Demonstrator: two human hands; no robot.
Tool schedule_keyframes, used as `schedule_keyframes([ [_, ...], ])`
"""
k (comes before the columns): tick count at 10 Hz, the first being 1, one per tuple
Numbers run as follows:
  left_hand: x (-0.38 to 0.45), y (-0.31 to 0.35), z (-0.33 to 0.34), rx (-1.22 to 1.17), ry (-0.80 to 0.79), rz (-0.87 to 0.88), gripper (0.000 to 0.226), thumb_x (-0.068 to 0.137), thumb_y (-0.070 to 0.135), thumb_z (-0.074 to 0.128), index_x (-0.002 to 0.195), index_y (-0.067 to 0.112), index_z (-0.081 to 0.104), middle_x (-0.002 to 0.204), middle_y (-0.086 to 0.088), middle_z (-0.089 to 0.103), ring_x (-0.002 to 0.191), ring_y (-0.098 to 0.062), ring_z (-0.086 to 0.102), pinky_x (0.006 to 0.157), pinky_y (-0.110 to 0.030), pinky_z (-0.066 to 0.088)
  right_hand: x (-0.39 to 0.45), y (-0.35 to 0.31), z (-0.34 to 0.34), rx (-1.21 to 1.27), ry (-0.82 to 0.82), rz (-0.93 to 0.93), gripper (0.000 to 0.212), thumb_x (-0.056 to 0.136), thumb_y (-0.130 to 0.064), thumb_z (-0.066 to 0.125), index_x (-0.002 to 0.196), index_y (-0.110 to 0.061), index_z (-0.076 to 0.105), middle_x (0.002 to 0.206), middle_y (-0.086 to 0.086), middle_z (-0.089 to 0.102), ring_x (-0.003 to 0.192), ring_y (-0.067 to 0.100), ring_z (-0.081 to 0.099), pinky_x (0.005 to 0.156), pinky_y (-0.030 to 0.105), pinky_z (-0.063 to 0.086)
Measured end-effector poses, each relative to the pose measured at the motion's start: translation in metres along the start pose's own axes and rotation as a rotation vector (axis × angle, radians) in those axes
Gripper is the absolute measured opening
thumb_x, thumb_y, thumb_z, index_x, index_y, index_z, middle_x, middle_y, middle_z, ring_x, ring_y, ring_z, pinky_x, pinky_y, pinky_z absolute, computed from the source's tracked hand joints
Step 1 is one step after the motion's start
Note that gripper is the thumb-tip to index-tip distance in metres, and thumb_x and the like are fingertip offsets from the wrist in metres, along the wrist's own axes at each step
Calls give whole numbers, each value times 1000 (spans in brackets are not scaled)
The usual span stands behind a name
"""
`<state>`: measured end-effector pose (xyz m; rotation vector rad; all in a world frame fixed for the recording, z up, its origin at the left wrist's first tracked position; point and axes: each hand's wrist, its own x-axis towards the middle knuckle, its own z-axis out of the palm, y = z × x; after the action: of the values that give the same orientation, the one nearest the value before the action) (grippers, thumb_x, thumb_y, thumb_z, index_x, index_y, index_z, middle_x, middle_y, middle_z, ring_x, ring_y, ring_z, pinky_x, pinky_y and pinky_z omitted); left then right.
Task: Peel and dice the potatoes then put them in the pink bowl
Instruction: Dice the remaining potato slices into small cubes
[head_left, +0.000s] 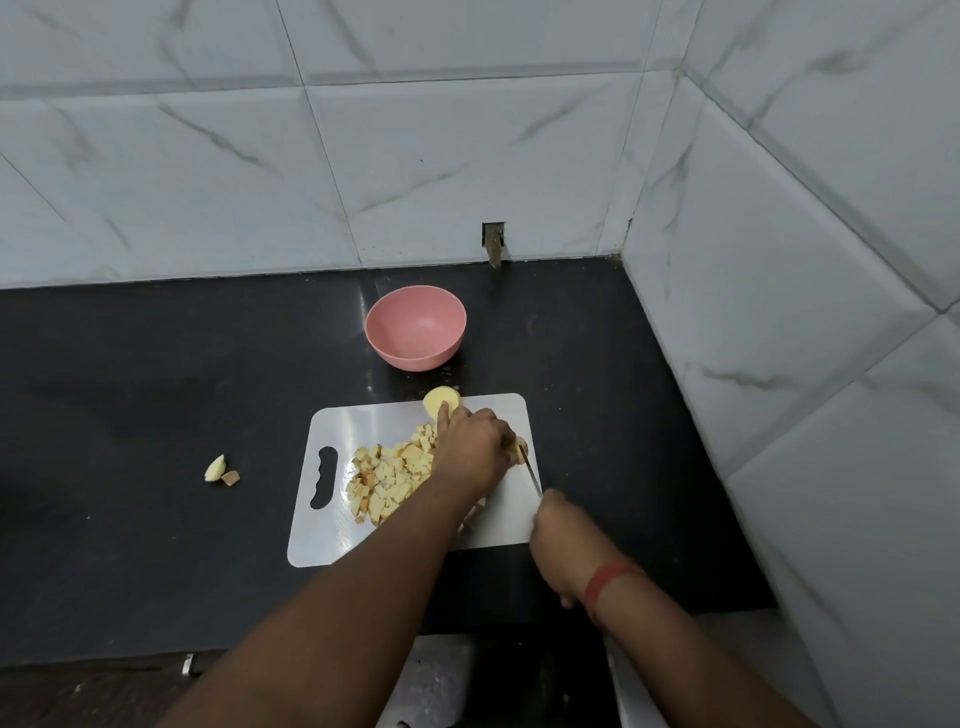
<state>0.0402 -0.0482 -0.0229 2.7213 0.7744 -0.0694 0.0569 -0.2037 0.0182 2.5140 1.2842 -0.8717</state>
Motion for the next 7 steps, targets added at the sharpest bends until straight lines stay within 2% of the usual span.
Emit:
schedule_keyframes([
  [1, -1, -1, 4, -13, 32, -22, 23, 94, 32, 64, 114, 23, 72, 117, 3, 65, 118, -24, 50, 121, -51, 15, 8, -15, -18, -189, -112, -54, 35, 98, -34, 52, 127, -14, 51, 120, 7, 62, 93, 20, 59, 92, 30, 44],
  [2, -1, -1, 6, -17, 36, -37, 23, 94, 35, 65, 112, 23, 72, 116, 2, 64, 118, -25, 50, 121, -51, 16, 31, -3, -3, 21, 59, -45, 29, 98, -18, 44, 125, -14, 52, 114, 14, 62, 73, 14, 49, 69, 24, 47],
  [3, -1, -3, 5, -25, 35, -41, 24, 94, 37, 65, 111, 23, 73, 116, 3, 64, 118, -25, 49, 121, -52, 15, 36, -12, -14, -565, -170, -350, 17, 98, -38, 50, 106, -26, 59, 109, 3, 62, 100, 19, 58, 92, 29, 41],
  [4, -1, -3, 6, -36, 42, -41, 23, 94, 37, 65, 110, 23, 74, 116, 3, 64, 118, -24, 49, 121, -52, 15, 40, -24, -27, -607, -314, -79, 21, 94, -50, 53, 90, -30, 54, 104, -2, 58, 110, 20, 54, 108, 32, 29],
  [5, -2, -3, 6, -30, 46, -40, 22, 95, 37, 64, 110, 25, 74, 117, 4, 64, 118, -25, 48, 120, -53, 16, 38, -19, -26, -247, -222, 70, 27, 98, -42, 50, 79, -23, 46, 87, -3, 54, 80, 17, 51, 93, 29, 35],
  [6, -2, -2, 7, -13, 47, -50, 22, 95, 37, 63, 110, 27, 74, 116, 4, 65, 118, -26, 50, 120, -53, 16, 28, -20, -25, -184, -187, -45, 22, 102, -28, 42, 85, -17, 50, 73, -2, 40, 68, 17, 42, 70, 23, 35],
  [7, -2, -2, 6, -13, 46, -65, 22, 94, 39, 63, 109, 27, 75, 114, 4, 65, 117, -26, 50, 120, -53, 16, 22, -19, -23, -453, -248, -107, 35, 102, -36, 40, 71, -20, 38, 76, -1, 42, 78, 21, 45, 84, 30, 28],
])
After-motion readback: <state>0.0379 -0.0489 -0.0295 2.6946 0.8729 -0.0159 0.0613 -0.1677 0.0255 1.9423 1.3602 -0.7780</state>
